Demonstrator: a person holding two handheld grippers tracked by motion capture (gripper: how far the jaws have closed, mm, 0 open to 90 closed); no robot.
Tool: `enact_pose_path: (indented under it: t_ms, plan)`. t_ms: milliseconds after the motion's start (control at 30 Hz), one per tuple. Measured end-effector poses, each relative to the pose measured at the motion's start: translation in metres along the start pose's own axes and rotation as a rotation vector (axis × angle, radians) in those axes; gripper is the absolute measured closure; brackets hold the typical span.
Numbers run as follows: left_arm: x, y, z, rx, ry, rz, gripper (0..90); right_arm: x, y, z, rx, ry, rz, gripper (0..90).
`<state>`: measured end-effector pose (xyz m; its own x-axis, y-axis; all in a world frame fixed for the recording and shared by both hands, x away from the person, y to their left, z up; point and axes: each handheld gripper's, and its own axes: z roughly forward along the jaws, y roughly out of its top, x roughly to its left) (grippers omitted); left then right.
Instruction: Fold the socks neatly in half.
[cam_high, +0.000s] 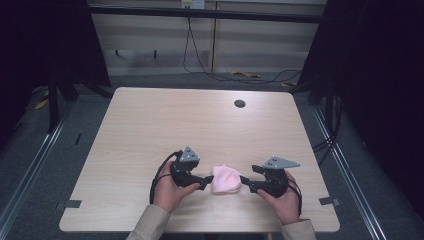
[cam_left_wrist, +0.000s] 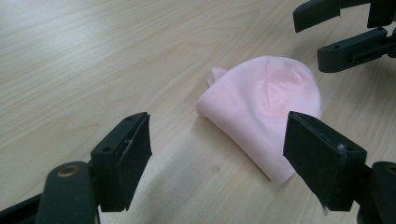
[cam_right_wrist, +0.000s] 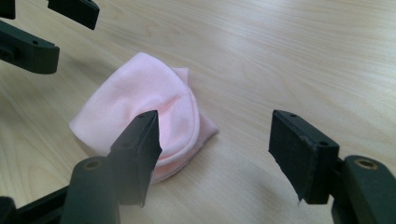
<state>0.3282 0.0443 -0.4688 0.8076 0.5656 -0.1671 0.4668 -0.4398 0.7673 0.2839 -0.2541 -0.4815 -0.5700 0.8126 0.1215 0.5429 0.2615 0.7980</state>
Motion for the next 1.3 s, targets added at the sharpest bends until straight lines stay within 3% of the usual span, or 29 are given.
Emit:
enact_pose_path:
  t_ms: [500,767,933,1033,1300]
  plan:
    - [0.020,-0.006,-0.017,-0.050,-0.010,-0.014,18.0,-0.001,-0.003,-0.006,0.017,0.006,-0.010,27.3]
    - [0.026,-0.014,-0.024,-0.043,-0.005,-0.011,17.8,-0.001,-0.004,-0.011,0.023,0.038,-0.027,21.3]
    - [0.033,-0.018,-0.032,-0.057,0.007,-0.024,17.8,-0.002,-0.006,-0.014,0.033,0.044,-0.045,19.5]
    - [0.035,-0.022,-0.035,-0.062,0.008,-0.040,17.8,-0.003,-0.006,-0.016,0.032,0.043,-0.027,19.5]
    - [0.043,-0.033,-0.047,-0.070,0.041,-0.042,18.0,-0.009,-0.009,-0.020,0.046,0.054,-0.034,18.4]
